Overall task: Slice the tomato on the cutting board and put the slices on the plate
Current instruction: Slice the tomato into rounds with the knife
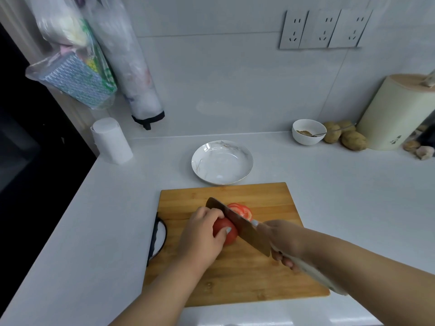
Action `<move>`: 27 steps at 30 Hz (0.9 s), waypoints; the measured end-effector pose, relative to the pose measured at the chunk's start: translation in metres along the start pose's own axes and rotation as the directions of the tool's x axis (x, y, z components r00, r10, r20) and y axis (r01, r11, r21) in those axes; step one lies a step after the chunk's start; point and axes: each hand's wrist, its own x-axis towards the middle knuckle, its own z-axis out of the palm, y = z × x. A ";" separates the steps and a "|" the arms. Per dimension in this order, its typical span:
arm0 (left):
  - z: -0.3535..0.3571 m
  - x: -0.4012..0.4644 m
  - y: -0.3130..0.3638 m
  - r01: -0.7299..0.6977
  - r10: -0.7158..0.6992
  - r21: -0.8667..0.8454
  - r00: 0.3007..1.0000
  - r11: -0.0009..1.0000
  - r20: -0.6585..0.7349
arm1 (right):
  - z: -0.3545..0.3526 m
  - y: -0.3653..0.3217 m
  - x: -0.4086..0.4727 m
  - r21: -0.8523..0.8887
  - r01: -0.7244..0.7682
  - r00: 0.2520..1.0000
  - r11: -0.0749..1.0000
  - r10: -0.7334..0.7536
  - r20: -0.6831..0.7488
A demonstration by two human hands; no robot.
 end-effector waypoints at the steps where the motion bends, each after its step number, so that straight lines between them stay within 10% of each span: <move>1: 0.000 0.000 0.000 0.000 0.000 0.001 1.000 1.000 0.001 | 0.001 -0.002 0.002 -0.010 0.007 1.000 1.000 -0.007 -0.001; 27: 0.000 -0.001 -0.003 -0.003 0.003 0.001 1.000 1.000 0.003 | 0.020 -0.001 0.027 0.160 0.139 0.990 0.977 -0.135 -0.036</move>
